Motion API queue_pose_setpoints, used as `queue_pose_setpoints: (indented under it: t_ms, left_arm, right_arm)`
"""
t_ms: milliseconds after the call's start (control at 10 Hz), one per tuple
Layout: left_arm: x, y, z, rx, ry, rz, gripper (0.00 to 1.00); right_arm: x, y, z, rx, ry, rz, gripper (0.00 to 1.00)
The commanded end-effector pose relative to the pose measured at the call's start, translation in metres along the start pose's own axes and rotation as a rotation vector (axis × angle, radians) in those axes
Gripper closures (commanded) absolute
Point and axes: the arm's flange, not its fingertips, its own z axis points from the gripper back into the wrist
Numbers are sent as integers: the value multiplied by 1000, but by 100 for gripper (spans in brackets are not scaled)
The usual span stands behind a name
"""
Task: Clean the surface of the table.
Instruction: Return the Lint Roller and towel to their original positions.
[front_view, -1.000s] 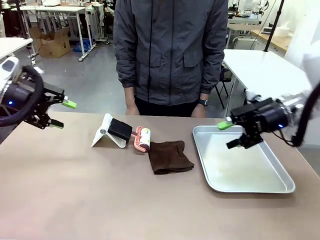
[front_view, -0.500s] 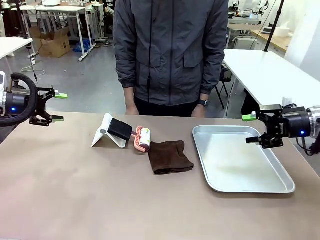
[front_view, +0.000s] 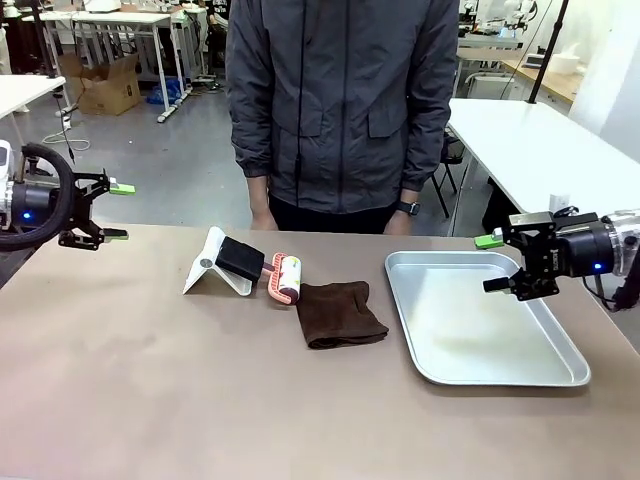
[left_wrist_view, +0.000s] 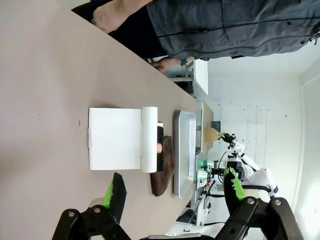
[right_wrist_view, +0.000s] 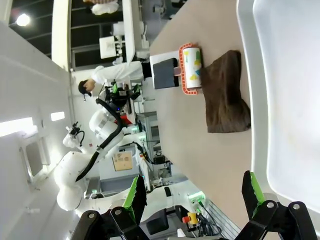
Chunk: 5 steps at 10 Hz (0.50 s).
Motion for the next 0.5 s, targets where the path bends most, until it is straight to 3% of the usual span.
queue_pose_setpoints:
  t_ms: [0,400]
  left_arm:
    - [-7,0,0,11,3,1,0]
    - [-7,0,0,11,3,1,0]
  right_arm:
    - [-1,3,4,-2,6,-8,0]
    - [-1,3,4,-2,6,-8,0]
